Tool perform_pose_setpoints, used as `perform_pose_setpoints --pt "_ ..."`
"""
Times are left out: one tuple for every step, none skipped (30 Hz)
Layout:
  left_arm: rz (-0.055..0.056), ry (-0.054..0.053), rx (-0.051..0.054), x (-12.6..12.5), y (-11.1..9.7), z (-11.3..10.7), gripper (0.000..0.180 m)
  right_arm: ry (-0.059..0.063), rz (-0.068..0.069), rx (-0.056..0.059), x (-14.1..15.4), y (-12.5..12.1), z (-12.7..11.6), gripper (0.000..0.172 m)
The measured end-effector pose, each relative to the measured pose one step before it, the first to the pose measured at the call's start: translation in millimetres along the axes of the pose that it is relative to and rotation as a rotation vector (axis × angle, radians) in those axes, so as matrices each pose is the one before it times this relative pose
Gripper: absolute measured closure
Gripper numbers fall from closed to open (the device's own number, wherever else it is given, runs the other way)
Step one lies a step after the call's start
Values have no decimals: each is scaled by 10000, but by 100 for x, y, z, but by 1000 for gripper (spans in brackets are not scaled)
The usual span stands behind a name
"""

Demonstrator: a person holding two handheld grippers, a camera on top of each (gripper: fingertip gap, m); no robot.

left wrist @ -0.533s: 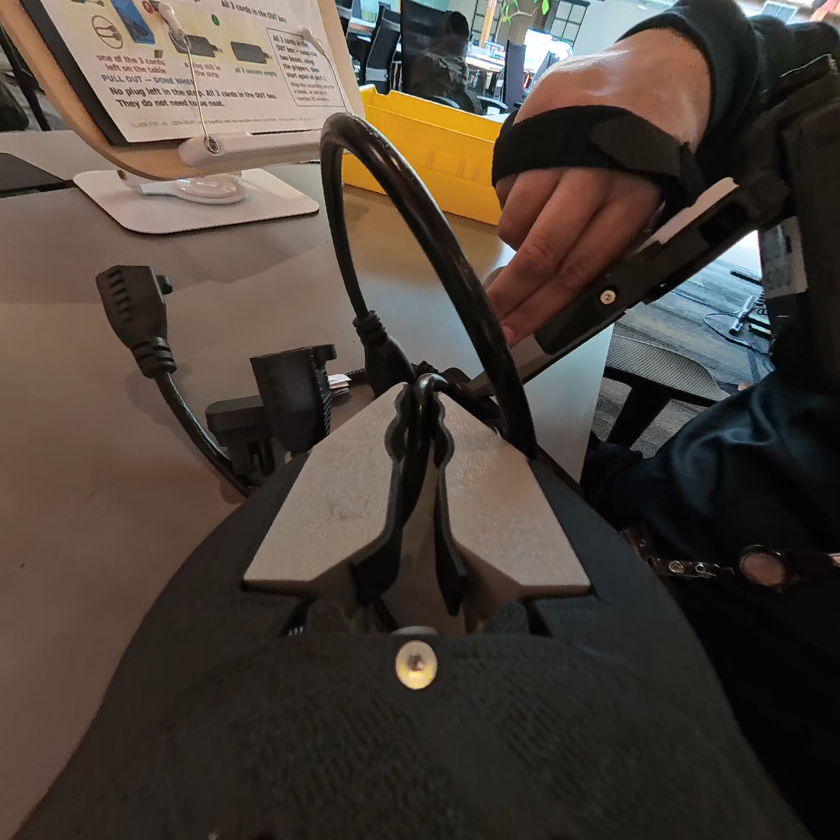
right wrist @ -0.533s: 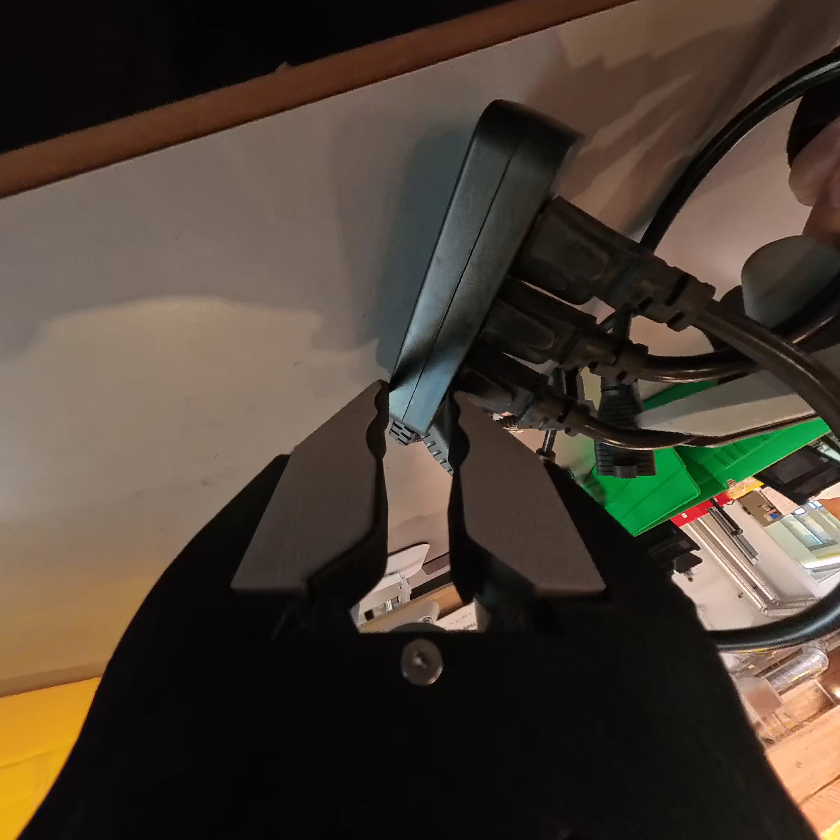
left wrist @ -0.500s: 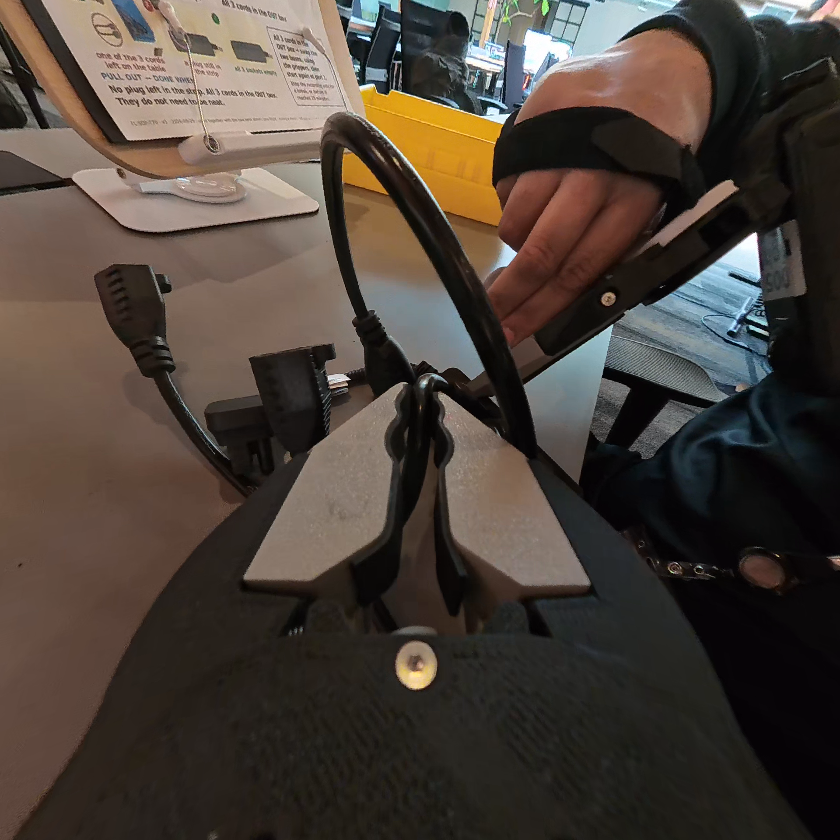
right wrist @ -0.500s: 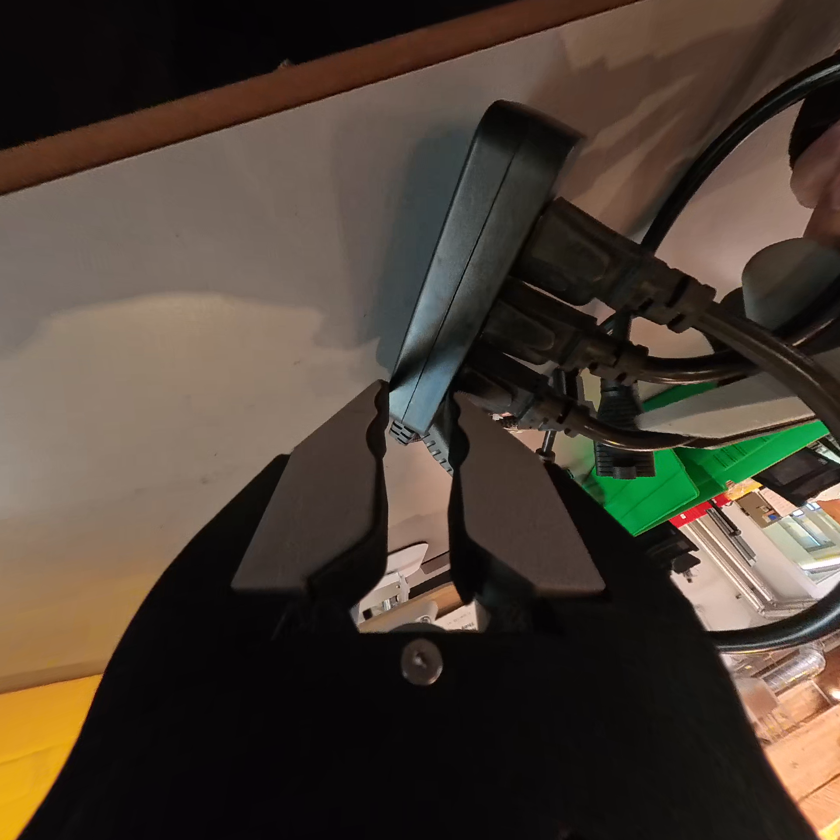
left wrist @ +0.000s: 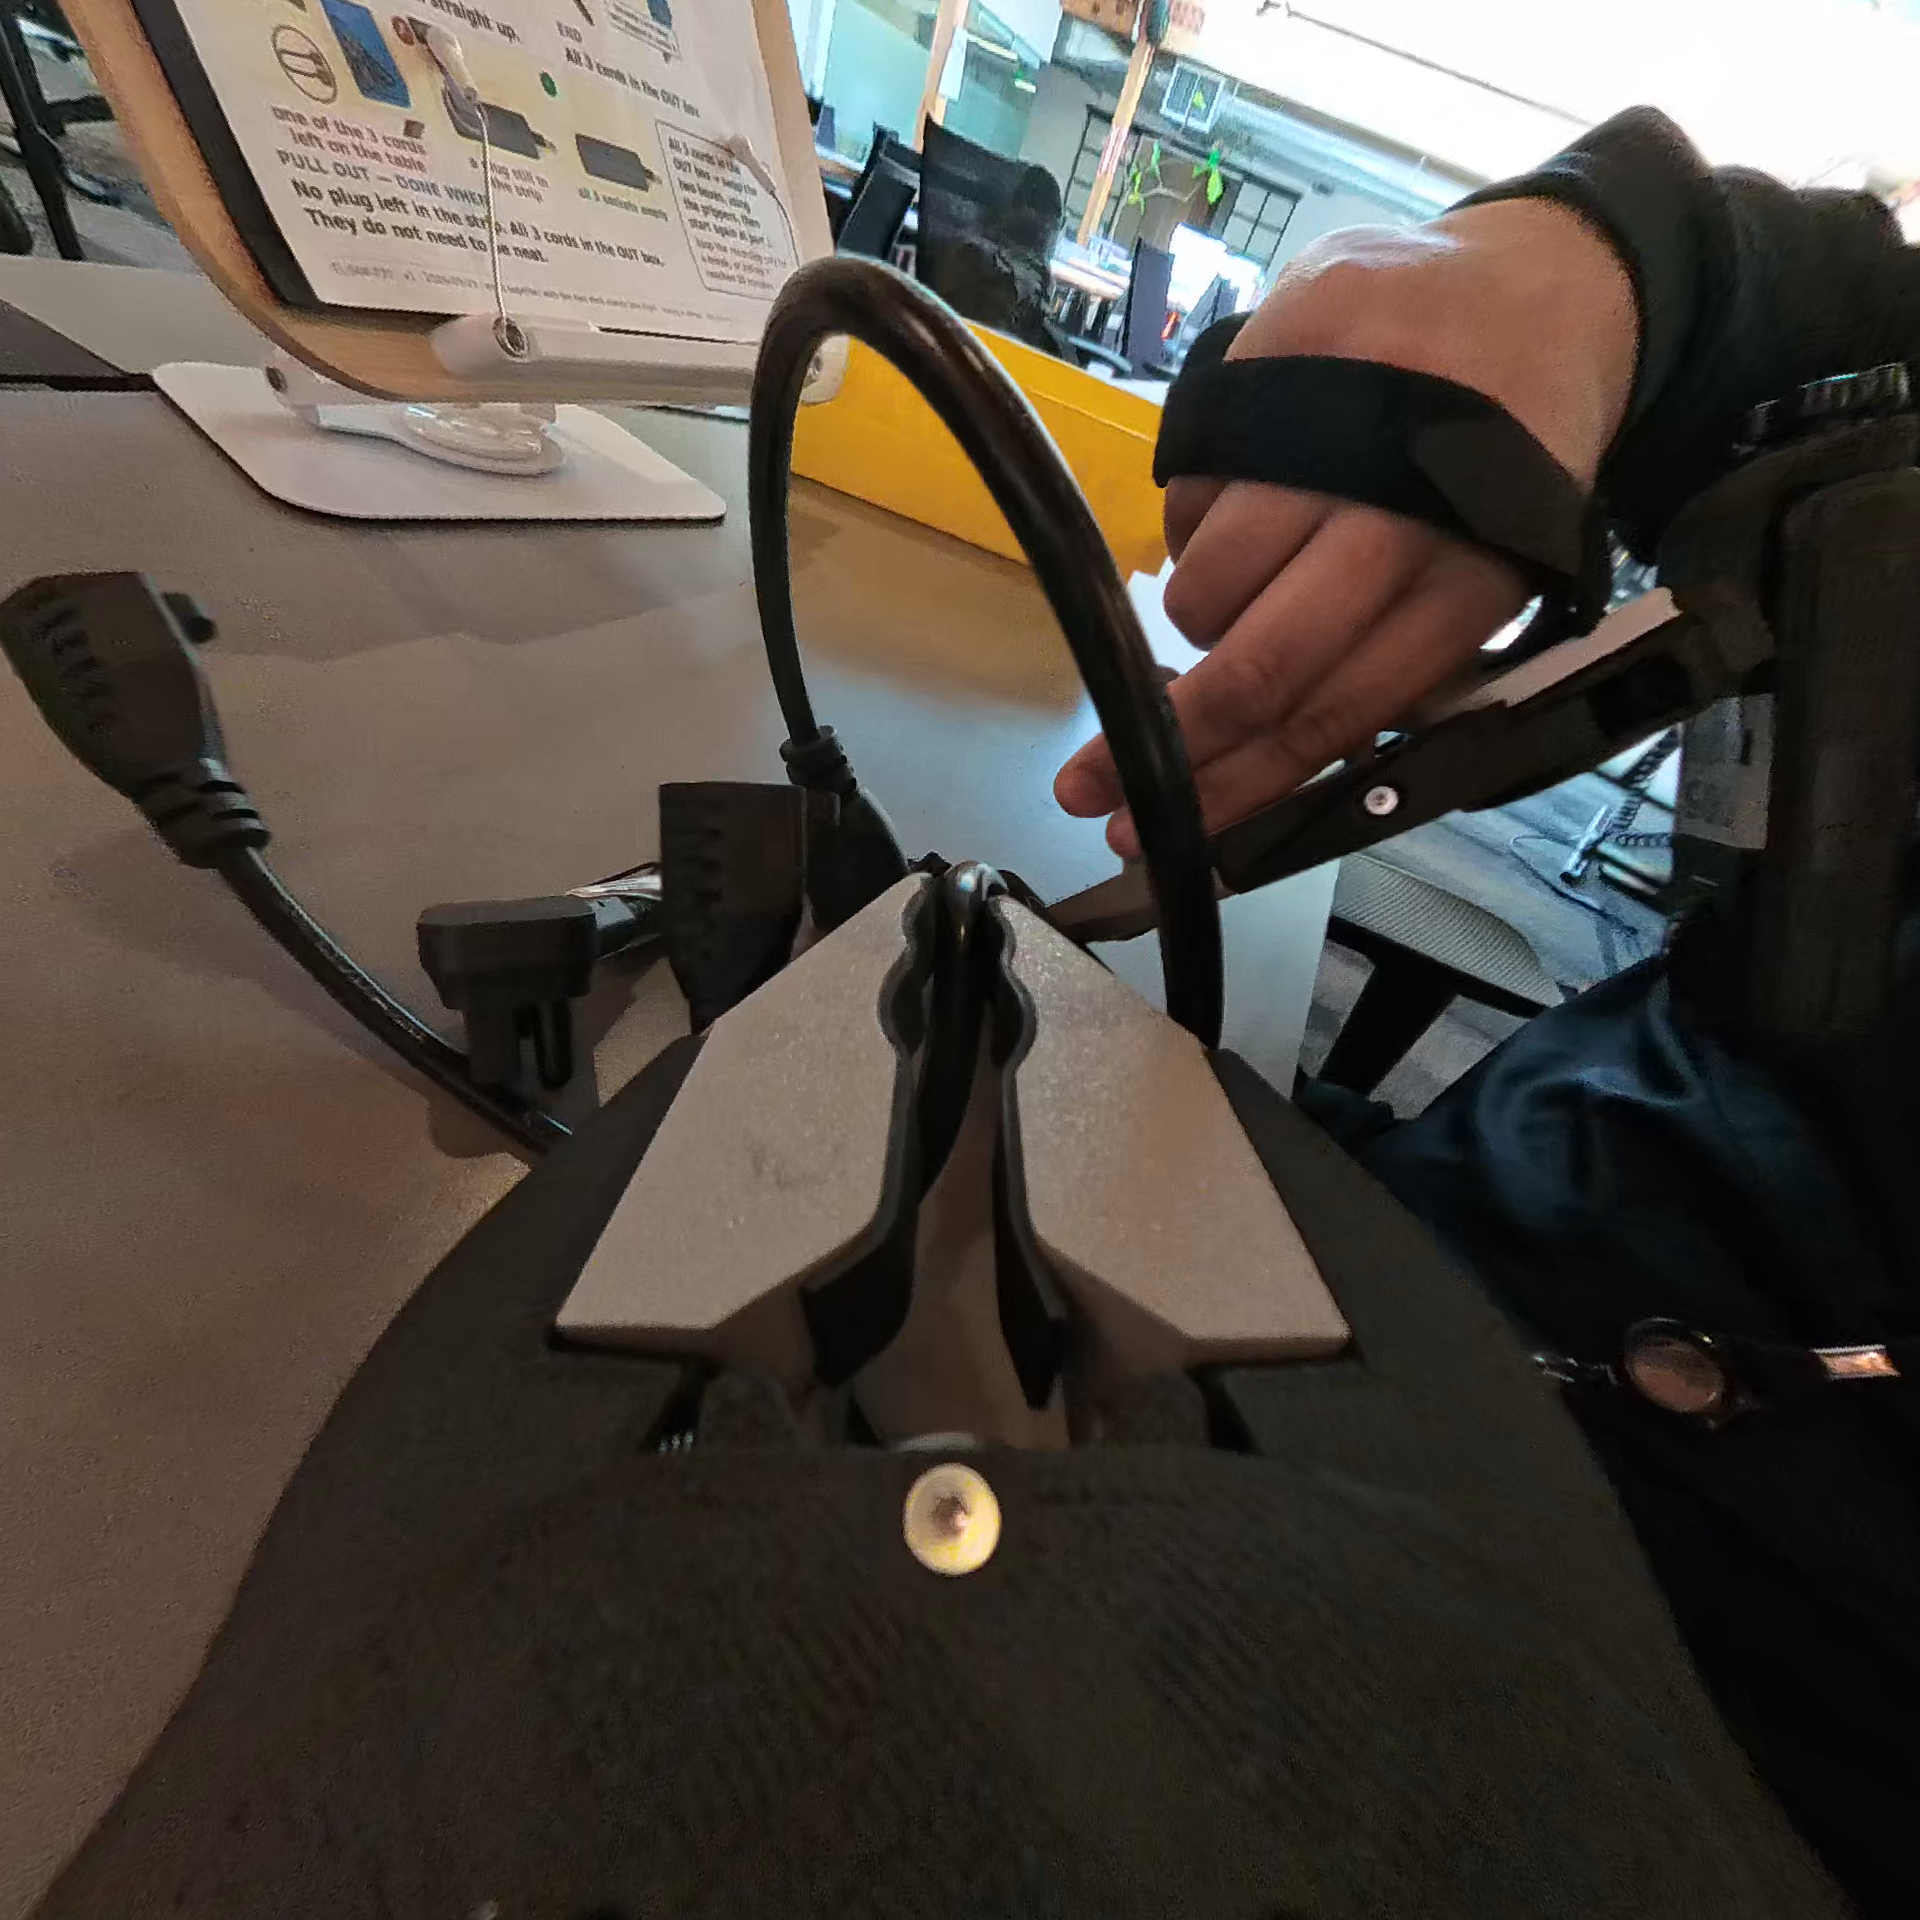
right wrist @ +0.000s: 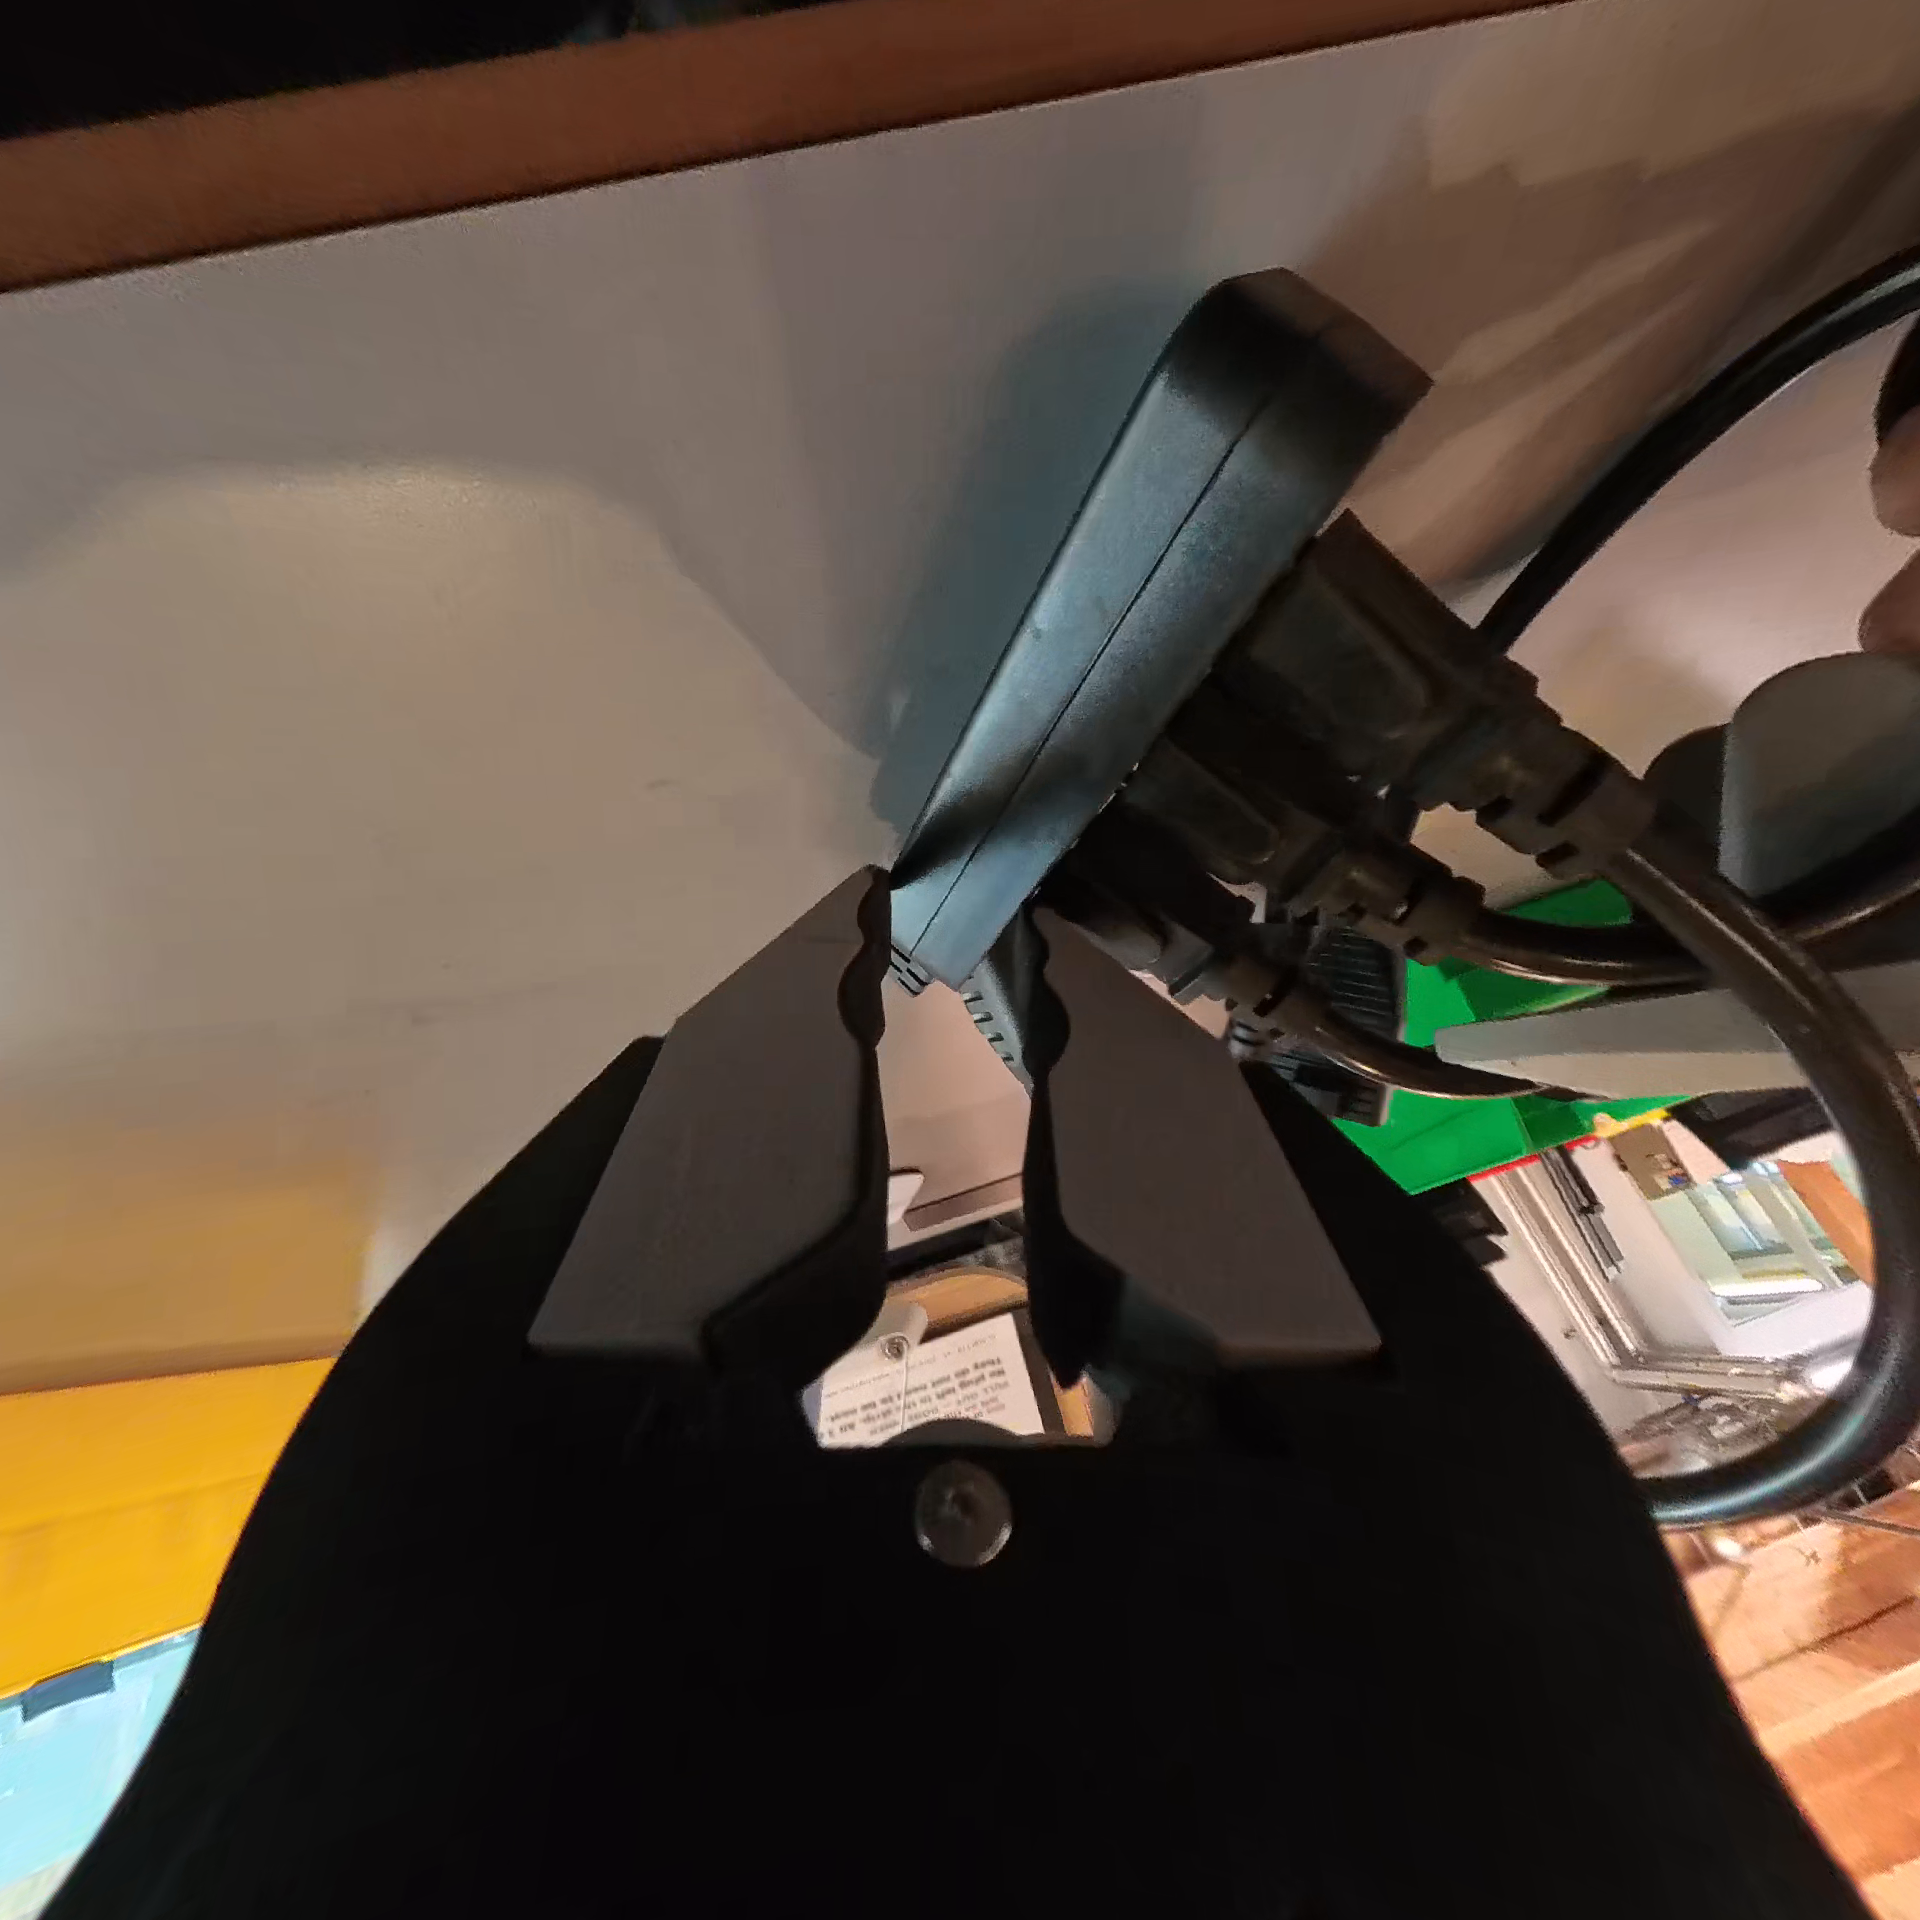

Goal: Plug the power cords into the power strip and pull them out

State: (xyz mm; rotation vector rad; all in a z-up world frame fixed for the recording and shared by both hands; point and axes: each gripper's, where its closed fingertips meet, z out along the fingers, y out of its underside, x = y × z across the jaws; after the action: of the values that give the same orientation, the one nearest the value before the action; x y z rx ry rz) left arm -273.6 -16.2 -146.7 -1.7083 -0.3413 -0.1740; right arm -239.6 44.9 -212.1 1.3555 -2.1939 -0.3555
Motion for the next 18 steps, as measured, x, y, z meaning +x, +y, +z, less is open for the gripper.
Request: perform_pose_setpoints --pt "-78 39 62 -2 5 -21 177 -34 93 94 6 1 -8 153" --pt "-44 24 42 -3 2 -16 177 2 91 85 11 -15 -1 153" --pt "-12 0 5 4 4 -5 176 14 53 39 3 0 -7 153" --pt "21 -13 -12 11 -14 12 176 -2 -3 -21 -5 1 -8 153" --pt "7 3 -19 -3 3 -6 176 -30 -44 -74 4 -9 0 153" --pt "-1 16 -36 1 -4 1 176 -54 -69 -108 3 5 9 153" --pt "14 33 -76 26 -3 4 176 -66 -75 -108 3 2 -14 153" --pt "-4 148 -149 205 -3 -15 176 -44 -43 -52 20 -20 -1 153" --pt "-2 380 -262 518 35 -187 175 23 34 28 88 -83 -28 153" --pt "132 84 -264 334 -5 -207 175 97 72 94 147 -128 -33 155" --pt "370 -298 -428 114 87 -51 175 87 44 86 111 -91 -26 156" --pt "548 -435 -519 173 -1 62 176 48 -30 15 28 -8 -4 156" --pt "454 -374 -453 254 -196 174 175 41 -123 -7 -17 6 -6 158" --pt "341 -320 -304 194 -311 263 175 -5 -135 -18 -48 4 10 159" --pt "180 -262 -83 54 -382 290 176 -26 -111 -101 -61 89 79 161" --pt "-127 -102 46 -88 -282 264 176 11 -169 -222 -50 243 175 162" --pt "-207 -19 190 -235 -200 193 176 47 -238 -285 -45 310 223 163" --pt "-286 85 228 -241 -122 83 176 84 -215 -256 1 248 205 163"
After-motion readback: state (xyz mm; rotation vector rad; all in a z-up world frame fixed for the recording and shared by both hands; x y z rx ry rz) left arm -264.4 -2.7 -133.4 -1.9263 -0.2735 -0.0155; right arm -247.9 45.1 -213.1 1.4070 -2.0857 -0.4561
